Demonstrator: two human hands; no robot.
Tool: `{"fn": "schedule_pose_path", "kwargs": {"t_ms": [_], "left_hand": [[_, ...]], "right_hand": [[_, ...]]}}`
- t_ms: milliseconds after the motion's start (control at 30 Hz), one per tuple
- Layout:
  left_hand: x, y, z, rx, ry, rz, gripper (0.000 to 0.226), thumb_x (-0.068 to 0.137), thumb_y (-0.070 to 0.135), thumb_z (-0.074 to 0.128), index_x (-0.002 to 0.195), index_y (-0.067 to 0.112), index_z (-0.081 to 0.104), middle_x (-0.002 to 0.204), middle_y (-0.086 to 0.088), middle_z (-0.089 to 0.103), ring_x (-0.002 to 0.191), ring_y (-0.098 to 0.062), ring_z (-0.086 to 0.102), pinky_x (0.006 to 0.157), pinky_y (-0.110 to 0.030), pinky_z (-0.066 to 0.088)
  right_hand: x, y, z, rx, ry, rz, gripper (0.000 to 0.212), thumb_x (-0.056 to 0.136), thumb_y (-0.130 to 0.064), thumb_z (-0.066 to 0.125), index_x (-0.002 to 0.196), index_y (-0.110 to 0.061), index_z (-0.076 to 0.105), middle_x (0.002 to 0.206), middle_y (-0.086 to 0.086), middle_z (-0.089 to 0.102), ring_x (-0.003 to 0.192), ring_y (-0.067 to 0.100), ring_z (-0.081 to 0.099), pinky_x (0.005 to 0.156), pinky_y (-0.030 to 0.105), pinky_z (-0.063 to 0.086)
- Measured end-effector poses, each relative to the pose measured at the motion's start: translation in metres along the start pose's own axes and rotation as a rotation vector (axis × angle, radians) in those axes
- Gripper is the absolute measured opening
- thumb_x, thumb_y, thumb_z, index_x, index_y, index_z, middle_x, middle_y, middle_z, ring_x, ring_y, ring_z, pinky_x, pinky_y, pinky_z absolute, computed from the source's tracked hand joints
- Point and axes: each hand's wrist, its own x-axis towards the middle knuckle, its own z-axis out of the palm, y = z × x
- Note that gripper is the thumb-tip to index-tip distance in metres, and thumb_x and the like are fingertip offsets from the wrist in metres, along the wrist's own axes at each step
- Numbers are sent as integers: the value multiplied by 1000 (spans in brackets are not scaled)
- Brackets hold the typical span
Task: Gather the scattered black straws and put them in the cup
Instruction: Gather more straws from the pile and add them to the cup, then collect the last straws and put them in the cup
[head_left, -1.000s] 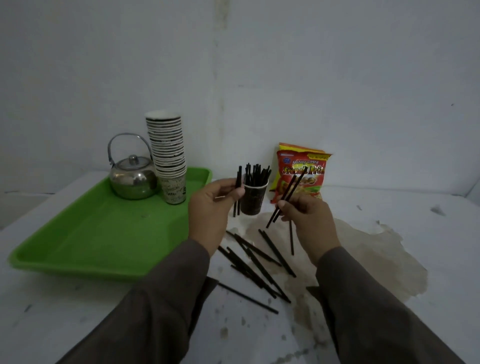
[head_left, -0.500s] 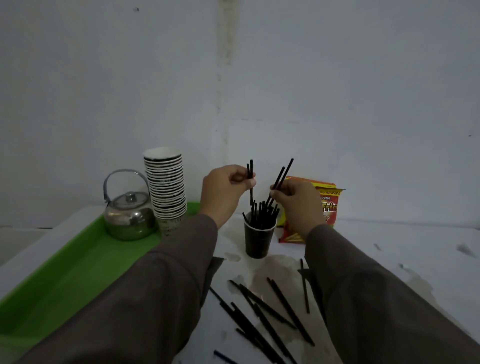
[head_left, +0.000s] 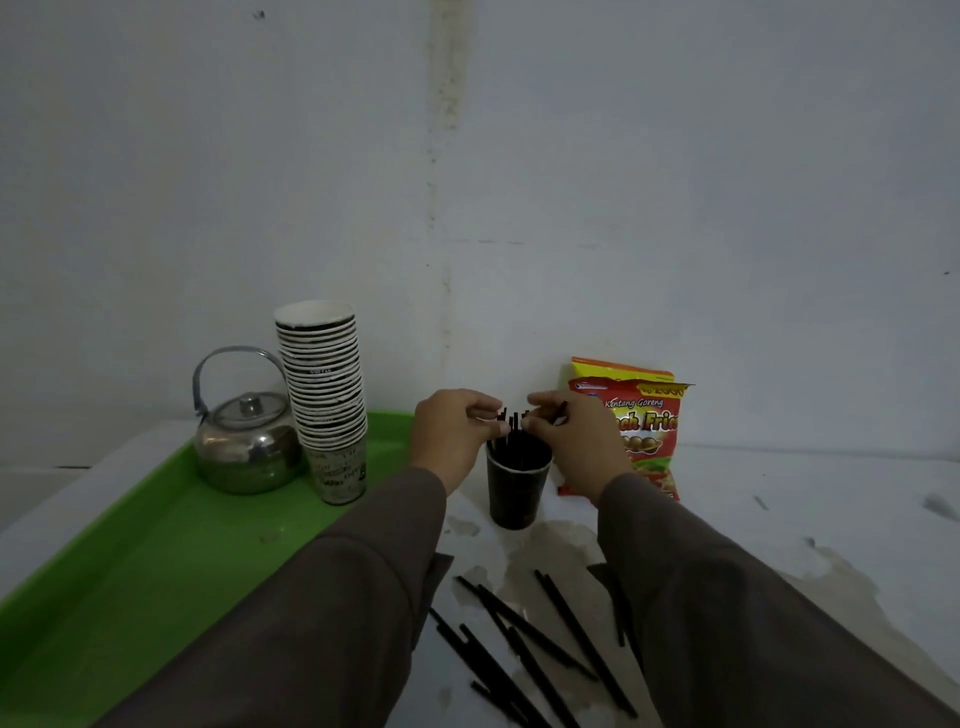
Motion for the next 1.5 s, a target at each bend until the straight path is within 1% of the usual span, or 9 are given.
{"fn": "schedule_pose_path", "kwargs": {"t_ms": [100, 200, 333, 467, 600, 700, 867, 1167, 1500], "left_hand": [[0, 2, -4, 27, -1, 29, 35, 73, 7, 72, 108, 5, 66, 105, -17, 70, 90, -22, 67, 90, -28, 50], [-3, 2, -6, 64, -9, 64, 38, 80, 6, 65, 117, 9, 60, 116, -13, 66, 90, -15, 64, 81, -9, 40], [-14, 4, -7, 179, -11, 136, 30, 89, 8, 54, 117, 12, 61, 121, -13, 64, 109, -22, 60, 95, -24, 42], [-34, 6, -9, 172, 40, 174, 29, 90, 9, 52, 118, 15, 60, 124, -6, 63, 113, -18, 57, 95, -22, 40], [-68, 5, -10, 154, 91, 261, 29, 88, 6, 53, 113, 19, 62, 119, 0, 64, 111, -12, 54, 92, -11, 33], [-101, -1, -7, 174, 80, 299, 26, 87, 6, 54, 106, 20, 65, 111, 1, 65, 106, -11, 53, 88, -11, 32], [-152, -18, -3, 207, -184, 304, 19, 84, 11, 61, 95, 24, 69, 97, 6, 66, 95, -9, 54, 79, -10, 36], [-176, -37, 3, 364, -414, 338, 33, 86, -5, 49, 113, 8, 63, 120, -14, 62, 110, -24, 55, 91, -15, 33], [-176, -45, -8, 402, -336, 306, 32, 89, -1, 47, 115, 12, 62, 119, -11, 62, 114, -22, 51, 91, -12, 29]], "right_hand": [[1, -4, -1, -8, 16, -37, 49, 84, -19, 63, 131, -19, 46, 110, 3, 63, 91, 12, 56, 81, 23, 46], [1, -8, 0, -40, 53, -94, 60, 86, -27, 60, 139, -25, 32, 122, 4, 55, 102, 17, 53, 89, 33, 46], [-1, -4, 4, -425, -17, -168, 58, 92, -51, 31, 144, -32, 12, 150, 3, 27, 136, 30, 23, 108, 51, 22], [-10, -5, 2, -324, -77, -107, 57, 92, -55, 19, 143, -39, 2, 156, -2, 12, 142, 31, 4, 110, 58, 5], [-33, -12, -15, -15, 122, -115, 62, 88, -58, 23, 143, -31, 17, 150, 3, 30, 138, 27, 22, 112, 56, 19], [-65, -4, -25, 85, 223, -93, 46, 93, -42, 39, 133, -21, 39, 132, 5, 49, 120, 21, 46, 101, 47, 40], [-123, 41, -29, -140, 193, 10, 13, 89, -19, 54, 101, -19, 60, 105, 3, 58, 93, 17, 54, 81, 29, 43], [-127, 64, -11, -552, 59, 262, 28, 88, -32, 50, 90, -7, 63, 95, 14, 63, 87, 31, 59, 76, 38, 50], [-115, 57, -7, -808, -7, 262, 21, 87, -9, 42, 94, -4, 61, 99, 14, 59, 92, 31, 58, 73, 36, 46]]}}
